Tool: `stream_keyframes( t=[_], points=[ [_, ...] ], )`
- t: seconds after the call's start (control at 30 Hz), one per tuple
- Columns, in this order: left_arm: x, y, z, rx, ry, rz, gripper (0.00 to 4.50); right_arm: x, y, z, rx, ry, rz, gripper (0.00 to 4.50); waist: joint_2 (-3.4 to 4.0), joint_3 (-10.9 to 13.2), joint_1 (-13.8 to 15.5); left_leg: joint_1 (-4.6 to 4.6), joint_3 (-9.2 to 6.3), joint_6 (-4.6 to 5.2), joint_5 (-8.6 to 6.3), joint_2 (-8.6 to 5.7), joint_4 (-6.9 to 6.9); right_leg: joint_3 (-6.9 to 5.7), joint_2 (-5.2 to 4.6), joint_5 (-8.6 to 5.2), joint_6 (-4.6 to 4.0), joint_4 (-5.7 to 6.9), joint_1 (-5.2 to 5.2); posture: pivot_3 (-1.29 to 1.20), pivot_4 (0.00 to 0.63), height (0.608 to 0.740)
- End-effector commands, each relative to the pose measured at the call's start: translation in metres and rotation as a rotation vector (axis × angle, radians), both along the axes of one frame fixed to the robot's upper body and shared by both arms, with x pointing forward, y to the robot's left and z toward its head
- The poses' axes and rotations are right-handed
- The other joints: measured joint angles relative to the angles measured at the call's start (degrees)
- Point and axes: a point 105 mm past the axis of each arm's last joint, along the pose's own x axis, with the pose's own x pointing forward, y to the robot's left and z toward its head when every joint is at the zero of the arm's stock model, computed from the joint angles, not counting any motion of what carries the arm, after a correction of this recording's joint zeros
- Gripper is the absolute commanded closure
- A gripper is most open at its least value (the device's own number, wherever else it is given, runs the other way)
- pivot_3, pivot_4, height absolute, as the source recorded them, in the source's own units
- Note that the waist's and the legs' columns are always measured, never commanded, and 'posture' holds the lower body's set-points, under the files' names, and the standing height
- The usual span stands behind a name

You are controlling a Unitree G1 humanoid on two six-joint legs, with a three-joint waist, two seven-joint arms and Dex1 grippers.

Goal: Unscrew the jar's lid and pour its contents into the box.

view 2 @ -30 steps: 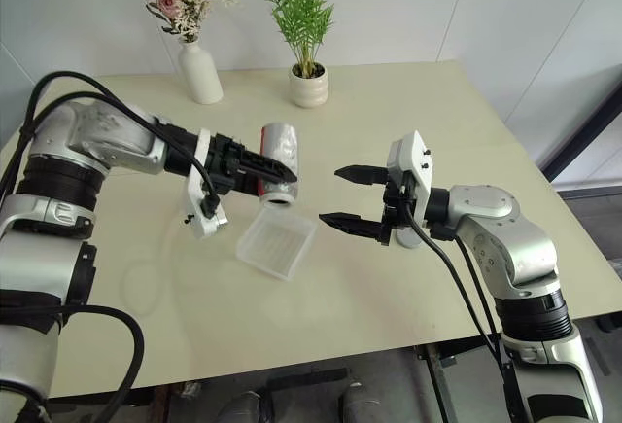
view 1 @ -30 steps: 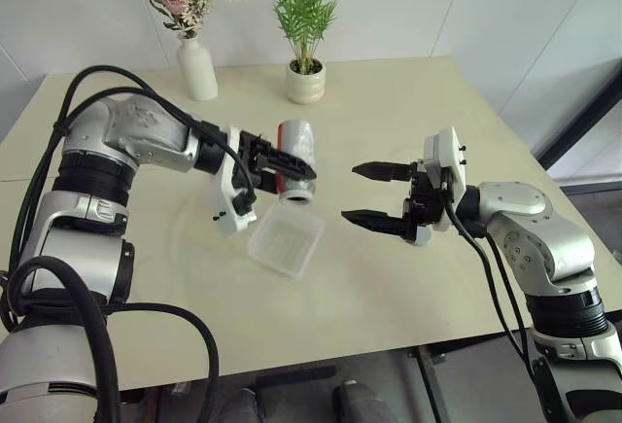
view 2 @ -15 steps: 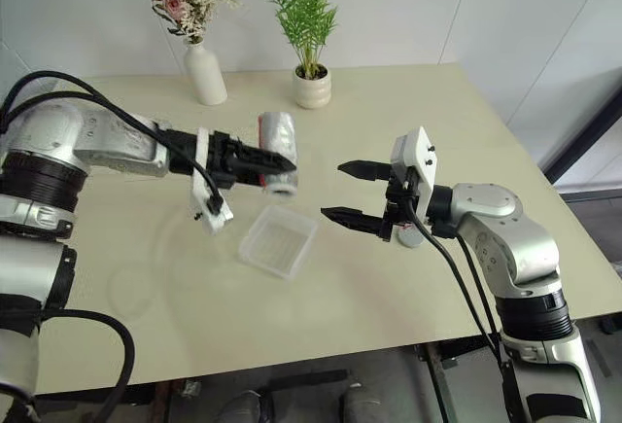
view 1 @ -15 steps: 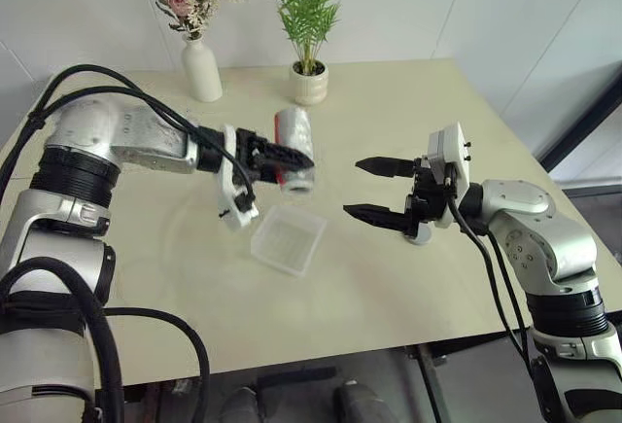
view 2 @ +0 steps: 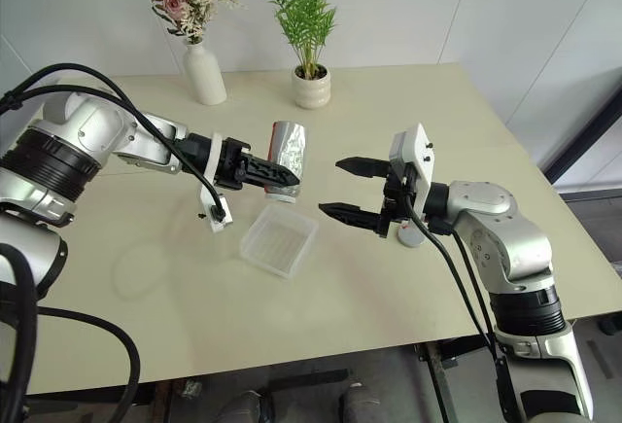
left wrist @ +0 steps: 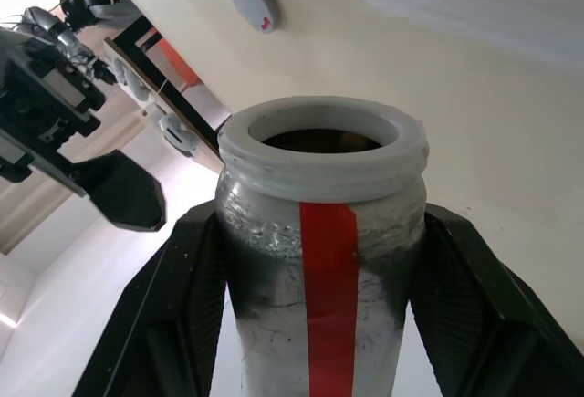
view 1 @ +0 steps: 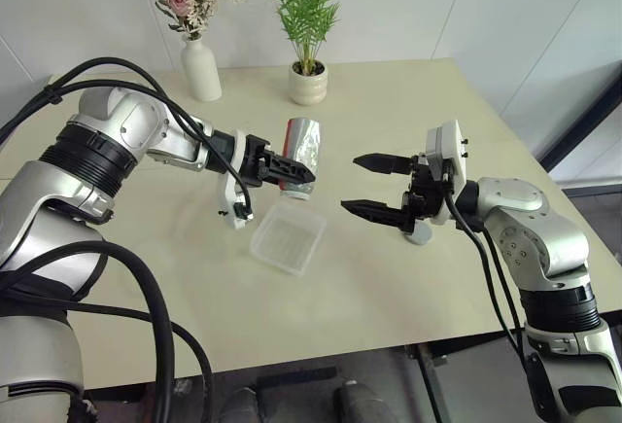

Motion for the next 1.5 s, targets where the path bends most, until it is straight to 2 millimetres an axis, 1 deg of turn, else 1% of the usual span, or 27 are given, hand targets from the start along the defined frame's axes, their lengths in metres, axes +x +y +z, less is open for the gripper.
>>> stream_keyframes(
  t=[0.03,0.1,0.23,0.3,0.37,0.43,0.47,0.5,0.57,0.63,0.7,0.77,0.83,0.9,0.97,1.03,1.13,1.23,1.27,1.3,1.37,1.5],
  points=[
    [0.005,0.007,0.023,-0.043,-0.076,0.01,2.05,-0.001,0.002,0.013,0.014,-0.061,0.017,0.04,0.0,0.0,0.0,0.0,0.0,0.0,0.0,0.0,0.01,0.0,0.0,0.0,0.0,0.01,0.0,0.0,0.15,0.74],
    [0.007,0.009,0.025,-0.066,-0.079,0.021,2.05,0.0,0.001,0.014,0.016,-0.061,0.016,0.04,0.0,0.0,0.0,0.0,0.0,0.0,0.0,0.0,0.03,0.0,0.0,0.0,0.0,0.05,-0.01,0.0,0.15,0.74],
    [0.003,0.011,0.02,-0.064,-0.06,0.015,2.05,0.002,0.003,0.013,0.018,-0.058,0.02,0.04,0.0,0.0,0.1,0.0,0.01,0.0,0.0,0.0,-0.01,0.0,0.0,0.0,0.0,0.04,-0.02,0.0,0.15,0.74],
    [0.003,0.013,0.024,-0.102,-0.048,0.024,2.05,0.003,0.004,0.012,0.019,-0.056,0.021,0.04,0.0,0.0,0.1,0.0,0.01,0.0,0.0,0.0,-0.02,-0.01,0.0,-0.01,0.0,0.04,-0.03,0.0,0.15,0.74],
    [0.004,0.016,0.037,-0.189,-0.032,0.054,2.05,0.003,0.005,0.012,0.02,-0.056,0.022,0.04,0.0,0.0,0.2,0.0,0.02,0.0,0.0,0.0,0.0,-0.01,0.0,-0.01,0.0,0.05,-0.03,0.0,0.15,0.74],
    [0.011,0.025,0.064,-0.36,-0.019,0.14,2.05,0.002,0.004,0.011,0.026,-0.054,0.018,0.04,0.0,0.0,0.1,0.0,0.04,-0.01,0.01,0.01,0.02,0.0,0.0,-0.01,0.0,0.1,-0.06,0.0,0.15,0.74],
    [0.016,0.035,0.081,-0.497,0.0,0.204,2.05,0.002,0.004,0.01,0.03,-0.05,0.014,0.04,0.0,0.0,0.1,0.0,0.06,-0.02,0.01,0.01,0.03,0.01,0.0,-0.01,0.0,0.15,-0.09,0.0,0.15,0.74],
    [0.018,0.043,0.091,-0.588,0.02,0.245,2.05,0.002,0.004,0.009,0.032,-0.047,0.012,0.04,0.0,0.0,0.0,0.0,0.07,-0.02,0.01,0.0,0.03,0.01,0.0,-0.01,0.0,0.18,-0.12,0.0,0.15,0.74],
    [0.017,0.058,0.095,-0.696,0.09,0.291,2.05,0.001,0.003,0.006,0.031,-0.037,0.008,0.04,0.0,0.0,-0.1,0.0,0.09,-0.03,0.02,0.01,0.03,0.02,0.01,-0.01,-0.01,0.23,-0.15,0.0,0.15,0.74],
    [0.015,0.065,0.095,-0.752,0.148,0.314,2.05,0.001,0.002,0.005,0.029,-0.032,0.008,0.04,0.0,0.0,-0.1,0.01,0.1,-0.03,0.02,0.01,0.02,0.04,0.01,-0.02,-0.01,0.21,-0.15,0.0,0.15,0.74],
    [0.012,0.071,0.091,-0.812,0.229,0.329,2.05,0.001,0.002,0.005,0.03,-0.03,0.007,0.04,0.01,0.0,-0.1,0.01,0.12,-0.04,0.03,0.01,0.0,0.03,0.0,-0.02,0.0,0.2,-0.15,0.0,0.15,0.74],
    [0.016,0.087,0.089,-1.001,0.338,0.385,2.05,0.002,0.001,0.005,0.029,-0.027,0.007,0.04,0.06,0.0,-0.1,0.02,0.13,-0.06,0.04,0.03,0.04,0.01,0.0,-0.03,-0.01,0.26,-0.15,0.0,0.15,0.74],
    [0.016,0.1,0.086,-1.135,0.436,0.427,2.05,0.002,0.0,0.004,0.026,-0.024,0.007,0.04,0.03,0.0,-0.3,0.08,0.17,-0.08,0.05,0.06,0.05,0.04,0.01,-0.04,-0.02,0.38,-0.13,0.0,0.15,0.74],
    [0.015,0.113,0.076,-1.254,0.571,0.487,2.05,0.001,0.0,0.003,0.024,-0.018,0.009,0.04,0.01,0.0,-0.5,0.06,0.12,-0.12,0.08,0.1,0.14,0.03,0.06,-0.05,-0.04,0.58,-0.21,0.0,0.15,0.74],
    [0.01,0.128,0.068,-1.405,0.718,0.523,2.05,0.0,0.0,0.001,0.021,-0.007,0.01,0.04,0.01,0.0,-0.6,0.05,0.06,-0.18,0.13,0.12,0.18,-0.01,0.09,-0.09,-0.1,0.75,-0.27,0.0,0.15,0.74],
    [0.0,0.142,0.06,-1.562,0.86,0.536,2.05,0.0,-0.001,-0.001,0.017,0.003,0.01,0.04,0.01,0.0,-0.7,0.07,-0.05,-0.23,0.16,0.14,0.21,-0.07,0.11,-0.12,-0.14,0.88,-0.25,0.0,0.15,0.74],
    [-0.012,0.144,0.051,-1.666,1.023,0.543,2.05,-0.001,-0.002,-0.002,0.014,0.007,0.011,0.04,0.01,0.0,-0.6,0.14,-0.22,-0.27,0.23,0.14,0.21,-0.18,0.14,-0.12,-0.16,0.95,-0.14,0.0,0.15,0.74],
    [-0.02,0.145,0.044,-1.735,1.139,0.561,2.05,-0.002,-0.003,-0.001,0.0,-0.002,0.012,0.04,0.01,0.0,-0.4,0.26,-0.41,-0.24,0.28,0.08,0.21,-0.29,0.14,-0.11,-0.18,0.93,0.09,0.0,0.15,0.74],
    [-0.023,0.148,0.04,-1.769,1.175,0.568,2.05,-0.002,-0.004,-0.003,-0.03,-0.011,0.012,0.04,0.01,0.0,-0.3,0.28,-0.45,-0.21,0.28,0.03,0.2,-0.31,0.12,-0.11,-0.18,0.93,0.14,0.0,0.15,0.74],
    [-0.024,0.15,0.035,-1.803,1.219,0.583,2.05,-0.002,-0.006,-0.006,-0.068,-0.023,0.01,0.04,0.01,0.0,-0.3,0.29,-0.49,-0.15,0.27,-0.02,0.18,-0.32,0.09,-0.08,-0.17,0.9,0.18,0.0,0.15,0.74],
    [-0.025,0.156,0.026,-1.854,1.237,0.637,2.05,-0.003,-0.008,-0.011,-0.126,-0.037,0.005,0.04,0.01,0.0,-0.3,0.32,-0.5,0.04,0.2,-0.07,0.17,-0.32,0.04,-0.05,-0.15,0.85,0.22,0.0,0.15,0.74],
    [-0.027,0.169,0.004,-1.998,1.369,0.702,2.05,-0.006,-0.011,-0.013,-0.145,-0.027,0.016,0.04,0.0,0.0,-0.4,0.33,-0.57,0.07,0.2,-0.07,0.11,-0.36,0.05,0.0,-0.18,0.81,0.23,0.0,0.15,0.74]
  ],
)
